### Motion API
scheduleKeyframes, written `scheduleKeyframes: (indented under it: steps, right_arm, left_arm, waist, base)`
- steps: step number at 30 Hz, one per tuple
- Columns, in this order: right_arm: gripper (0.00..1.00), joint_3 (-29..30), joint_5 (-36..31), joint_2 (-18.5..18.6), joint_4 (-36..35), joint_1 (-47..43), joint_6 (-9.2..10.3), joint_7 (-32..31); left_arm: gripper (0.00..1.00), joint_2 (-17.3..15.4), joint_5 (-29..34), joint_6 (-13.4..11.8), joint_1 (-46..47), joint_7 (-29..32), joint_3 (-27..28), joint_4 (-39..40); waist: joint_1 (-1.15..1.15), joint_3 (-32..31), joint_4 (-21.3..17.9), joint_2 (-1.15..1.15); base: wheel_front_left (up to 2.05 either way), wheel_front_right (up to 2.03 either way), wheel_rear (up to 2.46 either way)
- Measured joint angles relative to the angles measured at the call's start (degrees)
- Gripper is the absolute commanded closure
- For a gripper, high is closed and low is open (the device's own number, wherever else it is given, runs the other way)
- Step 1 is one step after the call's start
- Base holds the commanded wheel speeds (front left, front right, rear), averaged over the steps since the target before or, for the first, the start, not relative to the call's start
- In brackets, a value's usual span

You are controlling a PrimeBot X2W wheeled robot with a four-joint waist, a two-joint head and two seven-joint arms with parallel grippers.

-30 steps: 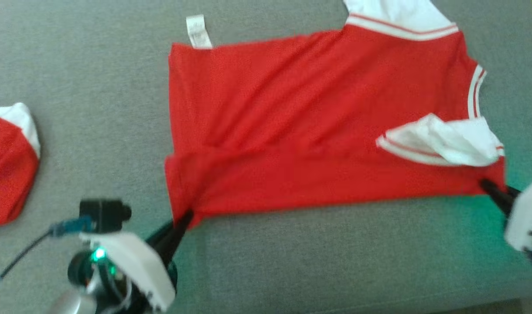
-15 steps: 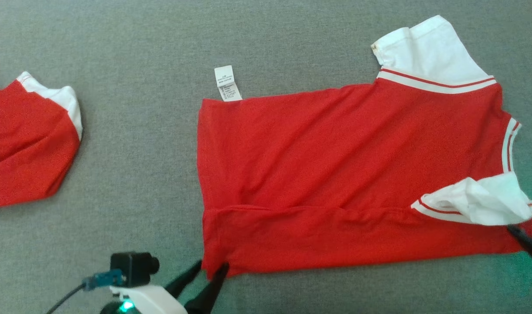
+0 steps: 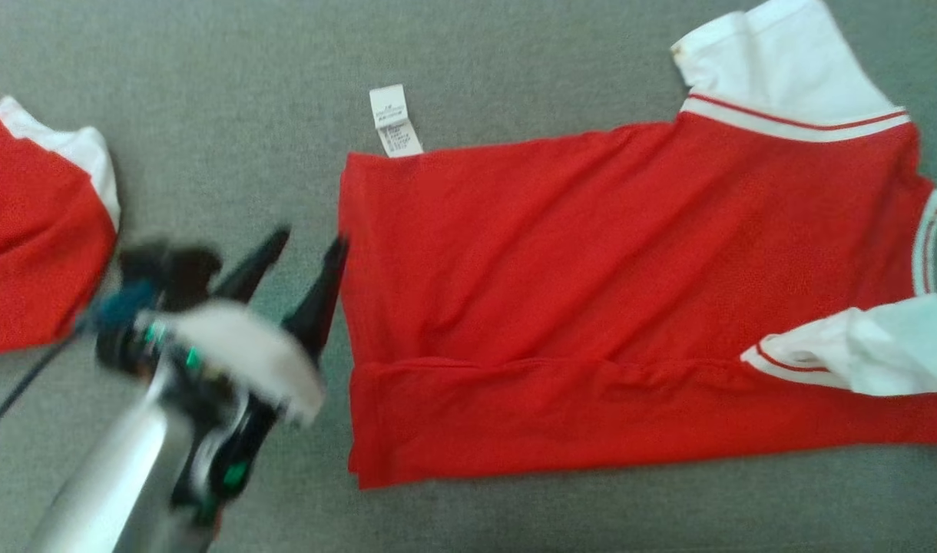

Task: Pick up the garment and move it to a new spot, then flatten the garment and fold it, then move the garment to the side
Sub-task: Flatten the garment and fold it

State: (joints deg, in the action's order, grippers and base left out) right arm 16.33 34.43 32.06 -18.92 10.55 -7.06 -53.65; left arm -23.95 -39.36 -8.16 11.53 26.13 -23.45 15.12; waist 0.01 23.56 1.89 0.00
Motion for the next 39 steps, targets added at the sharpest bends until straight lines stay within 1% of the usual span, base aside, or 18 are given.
scheduleKeyframes:
  steps: [1,3,6,8,11,15,18,21,24,29,33,34,35,36,38,39]
  right_arm:
    - [0.00,-1.90,-2.19,-0.25,1.63,4.09,0.00,0.75]
    - [0.00,-5.01,-6.55,-2.22,5.88,11.04,0.00,2.82]
    - [0.00,-8.33,-11.27,-6.01,13.94,18.65,0.00,5.32]
    - [0.00,-10.00,-13.85,-6.62,19.29,22.03,0.00,7.42]
    - [0.00,-10.35,-16.17,-7.09,26.62,26.26,0.00,10.77]
    - [0.00,-10.92,-17.62,-8.09,33.45,30.65,0.00,14.12]
    - [0.00,-12.21,-17.97,-8.17,36.88,32.61,0.00,15.36]
    - [0.00,-12.36,-18.63,-8.17,39.88,33.67,0.00,15.97]
    - [0.00,-13.37,-18.75,-8.02,41.08,34.09,0.00,16.19]
    - [0.00,-15.10,-17.39,-7.82,42.48,35.26,0.00,16.19]
    - [0.00,-15.70,-17.23,-7.67,43.15,35.67,0.00,16.27]
    - [0.00,-15.93,-16.81,-7.67,43.41,35.87,0.00,15.99]
    - [0.00,-16.06,-16.13,-7.67,43.62,36.00,0.00,15.67]
    - [1.00,-16.31,-15.37,-7.67,43.66,36.07,0.00,15.33]
    - [1.00,-16.36,-13.92,-7.81,43.86,36.11,0.00,15.32]
    - [1.00,-16.30,-13.70,-7.88,43.96,36.14,0.00,15.44]
  left_arm:
    - [0.00,1.12,1.01,0.01,3.49,0.01,-0.87,-1.79]
    - [0.00,3.78,1.83,0.14,8.88,0.00,-2.47,-5.56]
    - [0.00,6.73,2.32,1.68,12.76,0.09,-4.95,-10.62]
    - [0.00,8.24,2.77,2.21,14.28,-0.03,-6.02,-14.14]
    - [0.00,10.35,3.54,3.20,17.31,-1.81,-6.69,-18.17]
    - [0.00,12.17,4.14,4.05,21.32,-2.59,-7.95,-21.23]
    - [0.00,12.41,4.60,4.65,22.67,-3.02,-8.15,-22.04]
    - [0.00,12.81,4.60,4.70,23.90,-3.02,-8.18,-22.74]
    - [0.00,12.92,4.60,5.16,24.40,-2.97,-8.49,-23.69]
    - [0.00,12.91,4.52,5.25,24.57,-2.33,-8.68,-23.73]
    - [0.00,13.13,3.09,6.32,24.93,-1.07,-8.95,-23.48]
    - [0.11,13.15,2.86,6.71,25.11,-0.64,-9.17,-23.45]
    - [0.66,13.13,2.80,7.12,25.33,-0.26,-9.65,-23.42]
    - [1.00,13.21,2.44,7.57,25.53,0.10,-9.98,-23.45]
    - [1.00,13.45,0.96,9.15,25.57,1.38,-10.84,-23.50]
    - [1.00,13.88,0.25,9.22,25.43,1.47,-10.88,-23.52]
  waist:
    - [0.00,0.81,0.19,0.00]
    - [0.01,2.35,0.73,0.00]
    - [0.01,4.37,1.95,0.00]
    - [0.01,5.51,3.03,0.00]
    - [0.00,6.81,4.92,0.00]
    - [0.00,8.27,6.67,0.00]
    - [-0.01,9.24,7.17,0.00]
    - [0.00,9.52,7.33,0.00]
    - [-0.02,9.32,7.29,0.00]
    - [-0.02,9.23,6.94,0.00]
    - [-0.02,9.34,6.96,0.00]
    - [-0.02,9.36,6.99,0.00]
    - [-0.02,9.34,6.99,0.00]
    - [-0.02,9.31,6.97,0.00]
    - [-0.02,9.20,6.93,0.00]
    - [-0.02,9.11,6.89,0.00]
  base:
    - [0.00,0.00,0.00]
    - [0.00,0.00,0.00]
    - [0.00,0.00,0.00]
    - [0.00,0.00,0.00]
    - [0.00,0.00,0.00]
    - [0.00,0.00,0.00]
    - [0.00,0.00,0.00]
    - [0.00,0.00,0.00]
    - [0.00,0.00,0.00]
    - [0.00,0.00,0.00]
    - [0.00,0.00,0.00]
    - [0.00,0.00,0.00]
    - [0.00,0.00,0.00]
    - [0.00,0.00,0.00]
    - [0.00,0.00,0.00]
    - [0.00,0.00,0.00]
